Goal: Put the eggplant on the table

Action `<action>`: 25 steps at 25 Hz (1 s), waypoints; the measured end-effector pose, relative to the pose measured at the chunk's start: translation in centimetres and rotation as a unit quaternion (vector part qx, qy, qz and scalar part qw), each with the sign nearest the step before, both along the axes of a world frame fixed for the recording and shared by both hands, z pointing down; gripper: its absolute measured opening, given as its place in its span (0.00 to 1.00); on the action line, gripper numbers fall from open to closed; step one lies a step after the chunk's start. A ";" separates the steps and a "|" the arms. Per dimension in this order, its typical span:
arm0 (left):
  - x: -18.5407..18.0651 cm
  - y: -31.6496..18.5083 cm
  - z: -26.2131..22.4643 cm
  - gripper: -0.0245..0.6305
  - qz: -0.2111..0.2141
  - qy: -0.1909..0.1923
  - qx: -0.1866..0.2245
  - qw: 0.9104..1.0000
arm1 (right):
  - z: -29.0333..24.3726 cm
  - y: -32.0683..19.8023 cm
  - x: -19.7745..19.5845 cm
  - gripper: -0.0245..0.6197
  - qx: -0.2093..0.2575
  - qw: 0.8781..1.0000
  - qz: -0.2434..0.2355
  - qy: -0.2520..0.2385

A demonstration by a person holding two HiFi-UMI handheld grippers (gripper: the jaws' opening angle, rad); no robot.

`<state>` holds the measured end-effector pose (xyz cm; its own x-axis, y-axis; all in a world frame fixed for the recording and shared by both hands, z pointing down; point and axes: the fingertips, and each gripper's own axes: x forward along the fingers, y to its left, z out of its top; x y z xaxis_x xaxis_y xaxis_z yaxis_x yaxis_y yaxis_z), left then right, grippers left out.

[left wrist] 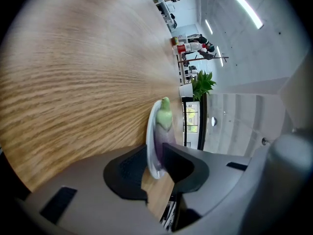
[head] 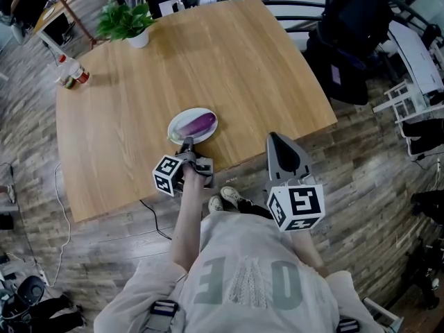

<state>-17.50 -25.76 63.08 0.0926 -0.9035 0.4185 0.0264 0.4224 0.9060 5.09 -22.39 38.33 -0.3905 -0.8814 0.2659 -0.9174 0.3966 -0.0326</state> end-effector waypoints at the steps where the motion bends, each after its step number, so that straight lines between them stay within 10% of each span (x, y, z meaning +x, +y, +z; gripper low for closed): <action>1: 0.0 -0.2 -0.3 0.21 -0.002 -0.004 0.003 1.000 | 0.0 0.1 0.1 0.07 0.000 1.000 0.001 -0.002; 11: 1.1 0.7 -0.9 0.40 -0.006 0.010 -0.027 1.000 | -0.4 -0.2 0.7 0.07 0.001 1.000 0.003 -0.028; 19: -1.7 0.2 -8.6 0.43 -0.003 -0.147 0.036 0.989 | -1.1 -1.2 -0.2 0.07 0.001 0.998 -0.014 -0.057; 22: -2.9 -0.7 -15.4 0.43 0.000 -0.275 0.107 0.955 | -2.1 -1.9 -1.0 0.07 0.012 0.997 -0.027 -0.065; 25: -3.8 -0.7 -22.9 0.43 0.004 -0.433 0.165 0.886 | -3.6 -2.5 -2.4 0.07 0.032 0.996 -0.046 -0.073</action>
<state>-21.30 -26.49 40.18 -0.1269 -0.9907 0.0499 -0.7413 0.1281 0.6588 2.69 -24.88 34.69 -0.5011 -0.8532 0.1448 -0.8642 0.4845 -0.1359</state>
